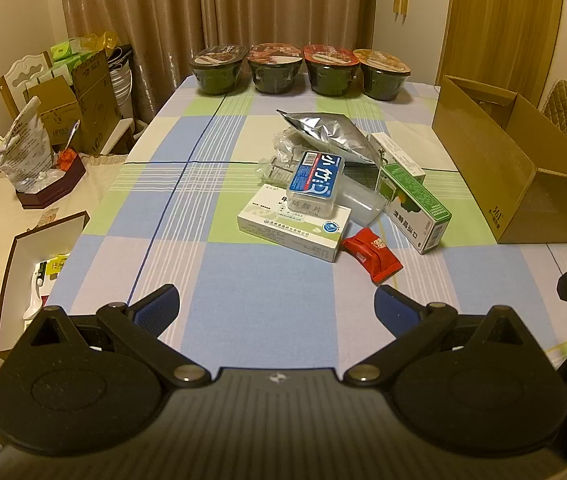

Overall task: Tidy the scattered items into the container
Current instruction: 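Move both tools toward the scattered items on the table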

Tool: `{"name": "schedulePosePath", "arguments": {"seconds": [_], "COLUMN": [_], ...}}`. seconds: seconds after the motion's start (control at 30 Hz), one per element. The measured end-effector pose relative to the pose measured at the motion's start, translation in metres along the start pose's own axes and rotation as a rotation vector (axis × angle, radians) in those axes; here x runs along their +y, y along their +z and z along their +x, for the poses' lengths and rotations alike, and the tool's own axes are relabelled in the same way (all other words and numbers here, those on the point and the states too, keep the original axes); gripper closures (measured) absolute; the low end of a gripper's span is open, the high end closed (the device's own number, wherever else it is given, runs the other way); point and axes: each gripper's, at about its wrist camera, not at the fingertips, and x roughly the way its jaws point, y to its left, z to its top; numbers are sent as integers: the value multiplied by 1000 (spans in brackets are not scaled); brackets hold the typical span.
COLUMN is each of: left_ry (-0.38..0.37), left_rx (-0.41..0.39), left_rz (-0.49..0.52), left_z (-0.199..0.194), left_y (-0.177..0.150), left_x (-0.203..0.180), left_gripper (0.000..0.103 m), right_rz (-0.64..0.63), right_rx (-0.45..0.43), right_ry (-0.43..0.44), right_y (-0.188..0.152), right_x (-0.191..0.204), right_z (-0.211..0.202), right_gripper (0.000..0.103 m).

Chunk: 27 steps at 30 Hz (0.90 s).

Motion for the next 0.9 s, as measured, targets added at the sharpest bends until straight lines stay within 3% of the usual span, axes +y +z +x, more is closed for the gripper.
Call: {"name": "schedulePosePath", "arguments": {"seconds": [0.67,0.9], "left_ry": [-1,0], "left_rx": [8,-1], "left_rz": [4,35], "left_z": [3,0], "left_y": [-4,-3], "left_x": [-1,-6], "left_gripper": [1,1], "right_rz": [1,59], "right_rx": [7,15], "right_ry": [-1,14], "right_y": [-2,2], "right_x": [0,-9], "right_z": [2,1], "right_gripper": [0,0]}}
